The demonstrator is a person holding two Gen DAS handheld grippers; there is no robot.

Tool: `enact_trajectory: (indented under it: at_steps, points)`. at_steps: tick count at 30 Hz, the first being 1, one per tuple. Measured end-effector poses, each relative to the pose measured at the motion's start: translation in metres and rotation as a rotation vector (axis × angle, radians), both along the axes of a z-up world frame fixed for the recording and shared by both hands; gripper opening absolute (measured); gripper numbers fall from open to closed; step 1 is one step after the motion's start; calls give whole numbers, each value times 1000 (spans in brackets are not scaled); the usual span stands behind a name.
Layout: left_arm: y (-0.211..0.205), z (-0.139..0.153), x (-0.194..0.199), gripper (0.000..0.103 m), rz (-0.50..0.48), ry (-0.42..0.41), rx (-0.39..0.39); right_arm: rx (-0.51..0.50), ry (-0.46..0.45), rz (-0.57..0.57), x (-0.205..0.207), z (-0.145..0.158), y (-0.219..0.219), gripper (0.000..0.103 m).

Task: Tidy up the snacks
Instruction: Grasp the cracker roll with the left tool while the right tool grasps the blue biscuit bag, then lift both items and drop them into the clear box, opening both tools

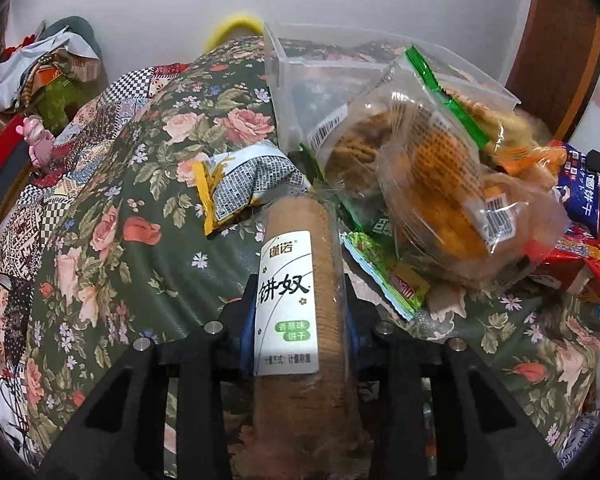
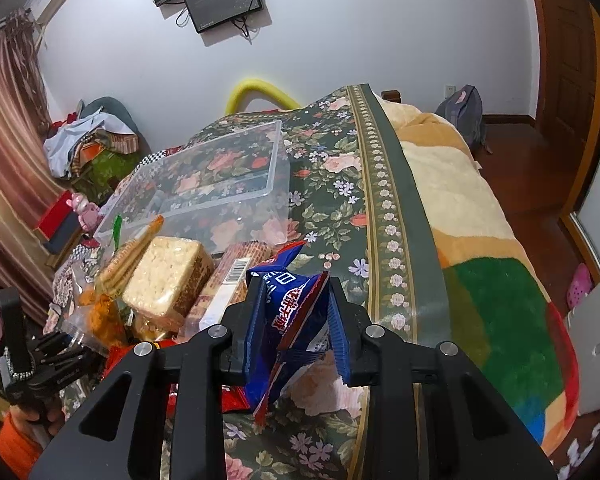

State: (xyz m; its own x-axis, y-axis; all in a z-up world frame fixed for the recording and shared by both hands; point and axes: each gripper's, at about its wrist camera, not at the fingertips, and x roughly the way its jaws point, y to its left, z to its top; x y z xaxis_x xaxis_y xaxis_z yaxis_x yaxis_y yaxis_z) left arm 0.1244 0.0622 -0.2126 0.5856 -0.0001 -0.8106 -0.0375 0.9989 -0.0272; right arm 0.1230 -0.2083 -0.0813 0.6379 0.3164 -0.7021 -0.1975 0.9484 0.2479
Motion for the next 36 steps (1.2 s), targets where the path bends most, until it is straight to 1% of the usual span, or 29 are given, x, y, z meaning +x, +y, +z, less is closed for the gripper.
enact_trajectory:
  at_steps: [4,7,8,9,12,15,18,19,20,21,22,24,26,27,28,29,30,31,33,35,36]
  points:
    - [2,20,-8,35,6,-48,12,12,-20,1,-1,8,0,24]
    - [6,44,-11,35,9,-102,14,11,-35,12,1,14,2,22]
    - [8,52,-12,35,10,-122,14,7,-41,16,2,16,3,20]
    - [9,62,-12,35,10,-146,16,8,-50,23,2,18,5,14]
    - [10,85,-9,35,3,-204,25,-6,-70,41,5,24,10,12]
    - [10,99,-2,35,0,-233,12,-29,-71,53,9,22,15,12]
    - [9,108,5,35,-10,-251,-4,-38,-72,40,9,17,14,13]
    - [7,110,7,35,-13,-256,0,-45,-71,38,8,15,13,14]
    - [5,111,8,35,-16,-261,4,-54,-61,40,8,14,13,21]
    - [3,112,11,35,-20,-263,6,-67,-43,35,8,10,13,26]
    - [0,112,10,35,-23,-263,4,-74,-2,38,9,2,12,31]
    - [-4,111,11,35,-31,-260,-1,-85,49,56,9,-14,12,54]
    - [-8,109,12,35,-37,-252,1,-165,38,47,6,-25,15,61]
    - [-10,107,12,35,-41,-245,1,-200,40,45,5,-30,16,62]
    - [-11,105,13,35,-44,-238,1,-210,52,41,6,-34,15,62]
    - [-13,105,13,35,-46,-236,1,-198,75,38,7,-39,12,62]
    - [-14,104,13,35,-48,-235,3,-168,103,38,9,-44,7,59]
    - [-14,104,13,35,-49,-235,5,-137,122,39,10,-47,1,59]
    - [-14,105,14,35,-50,-238,7,-63,142,24,10,-52,-11,56]
    - [-15,105,15,35,-50,-238,5,-23,147,16,11,-51,-17,52]
    - [-15,106,16,35,-49,-239,4,-21,143,16,10,-51,-17,50]
